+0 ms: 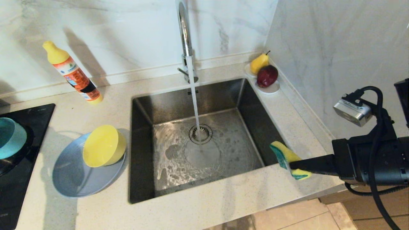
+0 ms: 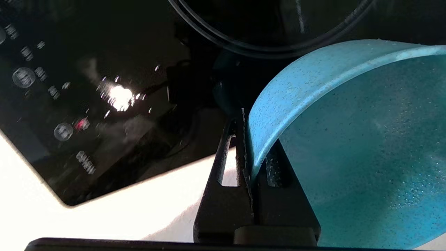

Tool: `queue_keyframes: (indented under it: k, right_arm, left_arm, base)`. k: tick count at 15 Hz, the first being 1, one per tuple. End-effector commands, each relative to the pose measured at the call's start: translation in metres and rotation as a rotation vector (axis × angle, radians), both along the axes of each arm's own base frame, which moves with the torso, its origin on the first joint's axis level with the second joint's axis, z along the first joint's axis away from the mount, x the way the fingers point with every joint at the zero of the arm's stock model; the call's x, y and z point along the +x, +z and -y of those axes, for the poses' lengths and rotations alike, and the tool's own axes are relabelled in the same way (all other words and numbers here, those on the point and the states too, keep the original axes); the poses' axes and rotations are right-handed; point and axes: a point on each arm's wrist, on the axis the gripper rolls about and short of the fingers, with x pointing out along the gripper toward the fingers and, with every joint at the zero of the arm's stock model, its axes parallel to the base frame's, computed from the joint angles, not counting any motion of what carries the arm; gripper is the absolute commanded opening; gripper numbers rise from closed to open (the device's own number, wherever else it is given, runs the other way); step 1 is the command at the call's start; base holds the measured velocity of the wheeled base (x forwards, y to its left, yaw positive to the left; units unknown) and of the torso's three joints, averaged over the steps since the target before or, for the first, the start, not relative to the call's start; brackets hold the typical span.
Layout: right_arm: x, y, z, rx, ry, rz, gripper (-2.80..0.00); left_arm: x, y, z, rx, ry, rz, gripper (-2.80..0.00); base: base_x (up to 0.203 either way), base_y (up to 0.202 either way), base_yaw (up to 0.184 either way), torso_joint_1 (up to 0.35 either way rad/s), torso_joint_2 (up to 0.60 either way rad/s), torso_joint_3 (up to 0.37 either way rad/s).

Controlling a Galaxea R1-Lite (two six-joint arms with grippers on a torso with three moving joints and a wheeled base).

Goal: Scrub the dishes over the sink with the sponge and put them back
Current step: Place the bowl on the table

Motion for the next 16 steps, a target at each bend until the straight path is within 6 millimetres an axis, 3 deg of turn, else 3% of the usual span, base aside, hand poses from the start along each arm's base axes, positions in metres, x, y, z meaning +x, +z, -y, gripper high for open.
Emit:
queue_keyframes:
  k: [1, 11, 16]
  right_arm:
    - [0.001, -0.002, -0.001, -0.004, 0.002, -0.011, -2.8]
    - [0.0, -0.002, 0.0, -0.005, 0.022, -0.001, -2.8]
    - [0.002, -0.005, 0.0, -0.011, 0.018, -0.012, -2.8]
  left_arm:
    - [0.011, -0.014, -0.013, -0.029, 0.013, -0.016, -2.8]
    - [0.045, -0.036, -0.051, -0.035, 0.041, 0.007, -2.8]
    - [0.054, -0.022, -0.058, -0.056, 0.019, 0.095, -2.8]
  base:
    - [0.0, 0.0, 0.0, 0.0, 0.0, 0.0]
    - [0.0, 0.0, 0.0, 0.0, 0.0, 0.0]
    - [0.0, 0.0, 0.0, 0.0, 0.0, 0.0]
